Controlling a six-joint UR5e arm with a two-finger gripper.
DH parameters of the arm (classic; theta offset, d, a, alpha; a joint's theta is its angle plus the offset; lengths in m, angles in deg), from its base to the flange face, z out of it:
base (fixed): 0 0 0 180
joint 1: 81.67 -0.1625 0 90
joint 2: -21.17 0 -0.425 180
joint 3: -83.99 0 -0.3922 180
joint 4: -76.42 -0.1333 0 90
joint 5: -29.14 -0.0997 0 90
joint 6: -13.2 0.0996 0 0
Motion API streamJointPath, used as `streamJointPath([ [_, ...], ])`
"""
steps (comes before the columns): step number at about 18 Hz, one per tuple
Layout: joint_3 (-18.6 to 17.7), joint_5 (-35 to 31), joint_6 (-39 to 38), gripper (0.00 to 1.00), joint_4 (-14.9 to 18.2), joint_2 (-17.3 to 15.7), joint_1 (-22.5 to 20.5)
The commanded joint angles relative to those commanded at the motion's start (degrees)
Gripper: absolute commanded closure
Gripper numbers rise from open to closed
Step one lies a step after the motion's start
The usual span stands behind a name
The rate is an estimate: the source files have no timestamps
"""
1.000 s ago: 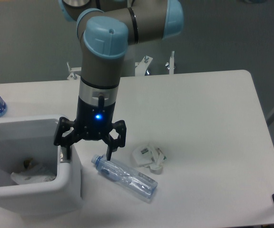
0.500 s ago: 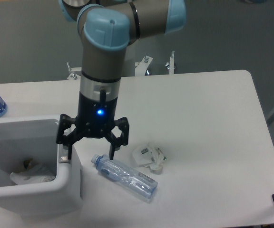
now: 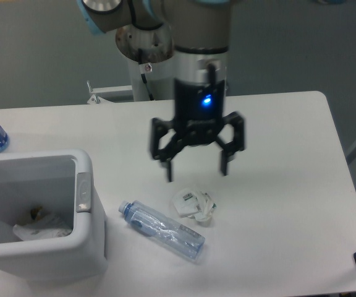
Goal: Open the trash can
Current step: 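Lift the gripper up and away from the opened trash can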
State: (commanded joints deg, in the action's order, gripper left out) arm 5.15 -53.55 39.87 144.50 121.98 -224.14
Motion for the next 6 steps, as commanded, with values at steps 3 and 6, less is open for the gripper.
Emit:
streamJointPath([
  [3, -0.09, -4.85, 9.60, 0.00, 4.86, -0.44, -1.14],
  [6, -0.70, -8.18, 13.31, 0.00, 5.57, -0.44, -2.55],
])
